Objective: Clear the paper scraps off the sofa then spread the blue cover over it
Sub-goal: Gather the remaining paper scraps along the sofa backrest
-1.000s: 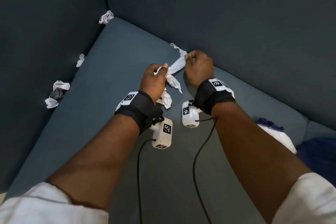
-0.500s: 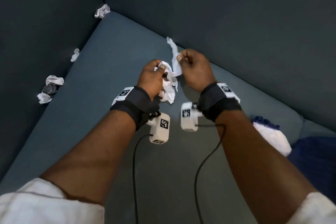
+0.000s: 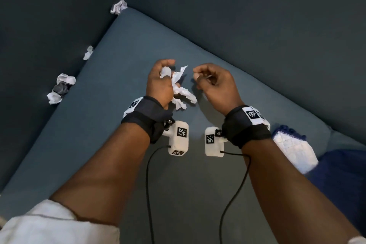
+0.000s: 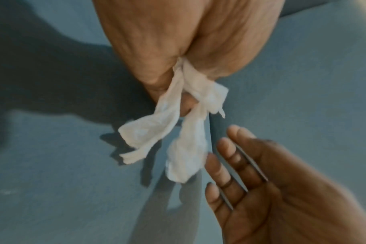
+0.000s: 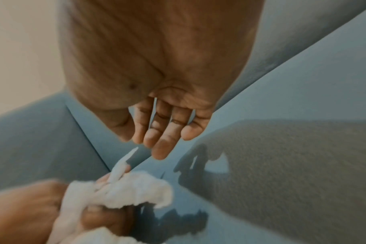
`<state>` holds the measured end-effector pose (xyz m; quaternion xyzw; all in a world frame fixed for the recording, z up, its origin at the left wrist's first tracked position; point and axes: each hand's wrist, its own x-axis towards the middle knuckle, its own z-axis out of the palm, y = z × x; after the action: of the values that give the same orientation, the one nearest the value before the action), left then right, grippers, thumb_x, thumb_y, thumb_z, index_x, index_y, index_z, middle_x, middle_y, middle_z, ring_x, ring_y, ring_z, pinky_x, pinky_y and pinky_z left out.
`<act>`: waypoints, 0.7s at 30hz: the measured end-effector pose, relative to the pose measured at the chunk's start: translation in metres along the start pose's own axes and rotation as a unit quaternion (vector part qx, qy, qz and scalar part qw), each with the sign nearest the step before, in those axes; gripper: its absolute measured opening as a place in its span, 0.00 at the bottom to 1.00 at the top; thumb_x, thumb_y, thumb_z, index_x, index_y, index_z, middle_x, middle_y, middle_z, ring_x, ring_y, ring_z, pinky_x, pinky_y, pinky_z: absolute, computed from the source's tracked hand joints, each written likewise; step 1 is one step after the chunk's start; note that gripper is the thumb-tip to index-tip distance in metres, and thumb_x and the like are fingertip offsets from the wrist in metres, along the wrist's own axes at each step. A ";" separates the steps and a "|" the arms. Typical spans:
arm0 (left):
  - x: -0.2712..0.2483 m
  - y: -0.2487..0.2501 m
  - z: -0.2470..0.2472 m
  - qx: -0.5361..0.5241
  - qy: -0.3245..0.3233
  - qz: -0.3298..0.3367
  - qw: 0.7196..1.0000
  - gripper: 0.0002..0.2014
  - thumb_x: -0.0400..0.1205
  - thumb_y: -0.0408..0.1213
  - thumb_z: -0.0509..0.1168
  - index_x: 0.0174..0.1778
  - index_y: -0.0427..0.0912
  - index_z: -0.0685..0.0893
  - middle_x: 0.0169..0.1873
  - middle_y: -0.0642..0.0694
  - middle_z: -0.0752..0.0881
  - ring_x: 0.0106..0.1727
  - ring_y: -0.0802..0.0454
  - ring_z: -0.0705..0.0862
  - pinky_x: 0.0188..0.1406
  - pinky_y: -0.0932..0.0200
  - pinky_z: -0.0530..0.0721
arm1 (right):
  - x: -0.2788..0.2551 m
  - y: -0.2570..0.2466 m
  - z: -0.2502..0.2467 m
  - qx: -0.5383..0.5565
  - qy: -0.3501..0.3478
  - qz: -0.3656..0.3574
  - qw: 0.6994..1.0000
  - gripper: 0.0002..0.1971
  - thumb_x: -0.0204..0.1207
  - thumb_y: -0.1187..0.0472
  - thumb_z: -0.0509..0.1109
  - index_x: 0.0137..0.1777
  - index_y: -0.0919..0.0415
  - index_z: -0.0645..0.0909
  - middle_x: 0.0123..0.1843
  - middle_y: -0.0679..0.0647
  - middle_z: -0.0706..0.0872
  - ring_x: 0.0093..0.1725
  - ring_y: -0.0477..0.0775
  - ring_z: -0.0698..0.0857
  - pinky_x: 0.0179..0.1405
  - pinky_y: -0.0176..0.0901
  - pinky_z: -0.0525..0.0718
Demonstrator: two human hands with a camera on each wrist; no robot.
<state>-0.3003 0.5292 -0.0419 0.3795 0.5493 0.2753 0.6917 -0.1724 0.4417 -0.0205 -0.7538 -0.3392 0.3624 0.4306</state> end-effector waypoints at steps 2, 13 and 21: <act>-0.004 0.005 -0.013 -0.022 0.015 -0.004 1.000 0.22 0.78 0.13 0.48 0.44 0.39 0.84 0.26 0.47 0.81 0.19 0.55 0.75 0.21 0.64 0.75 | -0.002 -0.004 0.001 0.001 -0.047 0.017 0.999 0.07 0.77 0.58 0.77 0.54 0.49 0.89 0.47 0.47 0.89 0.40 0.52 0.88 0.52 0.51 0.91; -0.037 0.015 -0.099 0.222 -0.024 0.045 0.974 0.25 0.91 0.52 0.54 0.31 0.49 0.83 0.36 0.46 0.89 0.41 0.54 0.88 0.48 0.57 0.82 | -0.037 -0.037 0.116 0.010 -0.237 -0.036 0.971 0.19 0.74 0.80 0.66 0.59 0.63 0.86 0.51 0.60 0.93 0.50 0.60 0.93 0.51 0.62 0.91; -0.049 0.013 -0.213 0.192 0.222 0.005 0.956 0.35 0.84 0.67 0.54 0.19 0.49 0.84 0.18 0.49 0.85 0.30 0.45 0.88 0.42 0.51 0.88 | -0.036 -0.093 0.197 0.030 -0.300 0.013 0.953 0.13 0.76 0.69 0.72 0.55 0.52 0.76 0.46 0.60 0.95 0.44 0.66 0.91 0.52 0.75 0.88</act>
<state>-0.5177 0.5449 -0.0276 0.4371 0.7298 0.2453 0.4649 -0.3745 0.5288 -0.0007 -0.6011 -0.4319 0.5876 0.3269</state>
